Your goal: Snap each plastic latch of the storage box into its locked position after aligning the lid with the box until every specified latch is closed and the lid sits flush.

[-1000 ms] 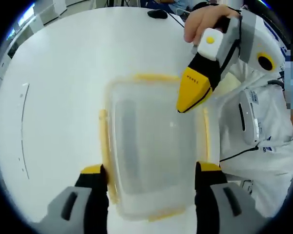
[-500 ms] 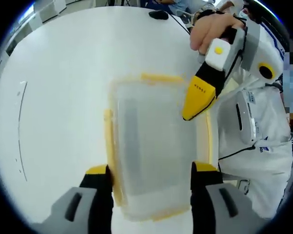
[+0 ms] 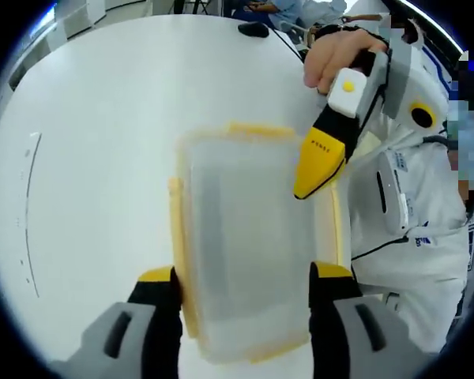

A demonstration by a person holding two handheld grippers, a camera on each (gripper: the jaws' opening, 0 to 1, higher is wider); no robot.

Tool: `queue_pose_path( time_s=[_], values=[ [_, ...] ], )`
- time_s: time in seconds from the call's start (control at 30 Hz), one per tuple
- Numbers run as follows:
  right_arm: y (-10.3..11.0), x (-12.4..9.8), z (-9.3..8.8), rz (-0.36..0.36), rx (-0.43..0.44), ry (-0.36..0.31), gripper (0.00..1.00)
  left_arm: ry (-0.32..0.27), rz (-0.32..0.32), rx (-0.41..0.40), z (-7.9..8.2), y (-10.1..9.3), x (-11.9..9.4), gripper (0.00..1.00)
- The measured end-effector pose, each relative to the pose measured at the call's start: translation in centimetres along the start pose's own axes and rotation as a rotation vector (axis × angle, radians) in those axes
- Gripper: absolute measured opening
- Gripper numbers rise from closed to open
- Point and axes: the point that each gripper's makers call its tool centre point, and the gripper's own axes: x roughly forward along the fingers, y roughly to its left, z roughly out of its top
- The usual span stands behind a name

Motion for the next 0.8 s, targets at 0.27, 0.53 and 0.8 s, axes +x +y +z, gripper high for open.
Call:
queue_pose_path(
  time_s=[0.27, 0.53, 0.8],
  values=[
    [-0.2, 0.4, -0.4, -0.029, -0.001, 0.021, 0.0, -0.092, -0.013, 0.01, 0.3, 0.3, -0.3, 0.66],
    [-0.3, 0.1, -0.4, -0.085, 0.093, -0.043, 0.01, -0.27, 0.038, 0.026, 1.0, 0.1, -0.3, 0.74],
    [-1.4, -0.9, 0.5, -0.145, 0.353, -0.186, 0.43, -0.525, 0.17, 0.1, 1.6, -1.0, -1.2, 0.82]
  ],
)
